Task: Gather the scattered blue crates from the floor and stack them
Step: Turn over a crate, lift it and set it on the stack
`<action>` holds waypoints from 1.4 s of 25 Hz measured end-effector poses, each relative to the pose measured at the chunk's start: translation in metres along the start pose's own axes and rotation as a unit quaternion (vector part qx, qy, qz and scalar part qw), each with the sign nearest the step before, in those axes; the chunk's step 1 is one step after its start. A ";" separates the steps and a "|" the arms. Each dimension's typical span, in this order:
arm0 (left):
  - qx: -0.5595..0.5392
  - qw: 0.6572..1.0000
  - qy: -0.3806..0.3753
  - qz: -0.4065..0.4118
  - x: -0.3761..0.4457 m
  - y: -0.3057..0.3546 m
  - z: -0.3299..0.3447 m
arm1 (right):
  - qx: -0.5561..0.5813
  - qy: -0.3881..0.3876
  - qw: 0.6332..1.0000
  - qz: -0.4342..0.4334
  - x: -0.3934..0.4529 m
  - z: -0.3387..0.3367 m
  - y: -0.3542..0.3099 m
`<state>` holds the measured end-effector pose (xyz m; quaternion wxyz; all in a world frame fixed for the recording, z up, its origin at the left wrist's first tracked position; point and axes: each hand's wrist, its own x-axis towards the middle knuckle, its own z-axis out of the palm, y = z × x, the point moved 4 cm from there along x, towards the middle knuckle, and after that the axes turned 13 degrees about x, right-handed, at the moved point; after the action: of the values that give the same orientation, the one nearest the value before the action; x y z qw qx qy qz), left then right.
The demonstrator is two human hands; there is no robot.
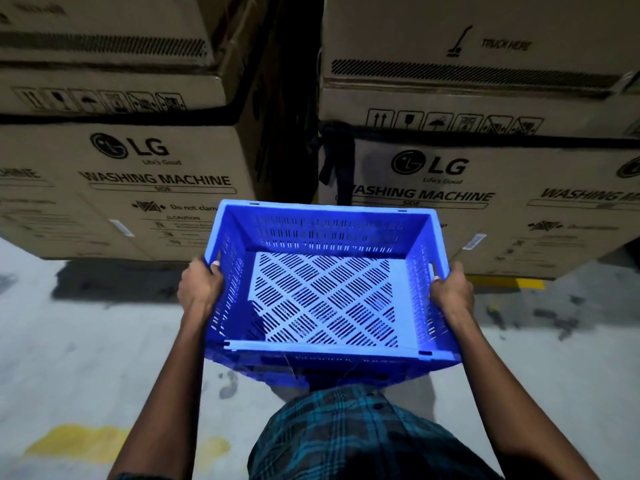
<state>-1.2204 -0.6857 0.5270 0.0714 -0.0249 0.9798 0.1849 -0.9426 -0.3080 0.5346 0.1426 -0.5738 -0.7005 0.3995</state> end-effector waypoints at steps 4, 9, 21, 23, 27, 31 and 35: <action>-0.028 0.999 -0.007 0.021 -0.002 -0.005 -0.003 | -0.048 0.017 0.999 -0.019 -0.011 0.001 0.000; -0.009 0.999 -0.008 0.042 0.006 0.000 -0.004 | -0.040 -0.040 0.998 -0.031 -0.001 -0.001 -0.013; 0.051 0.996 0.008 0.069 -0.002 -0.003 0.000 | -0.200 0.046 0.973 -0.102 -0.040 0.006 0.020; 0.123 0.986 0.043 0.104 -0.008 0.002 0.001 | -0.221 0.040 0.968 -0.113 -0.054 0.005 0.020; 0.108 0.932 0.074 0.337 -0.054 0.029 0.010 | -0.212 -0.039 0.965 -0.149 -0.094 0.020 0.027; 0.106 0.790 -0.240 0.554 -0.132 0.055 0.041 | -0.191 -0.090 0.951 -0.228 -0.120 0.022 0.039; 0.238 0.752 -0.177 0.588 -0.136 0.062 0.055 | -0.231 -0.010 0.939 -0.254 -0.119 0.024 0.031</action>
<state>-1.0840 -0.6048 0.5193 0.1246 0.6073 0.7832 -0.0478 -0.9010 -0.4265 0.5275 0.0957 -0.3896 -0.8976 0.1829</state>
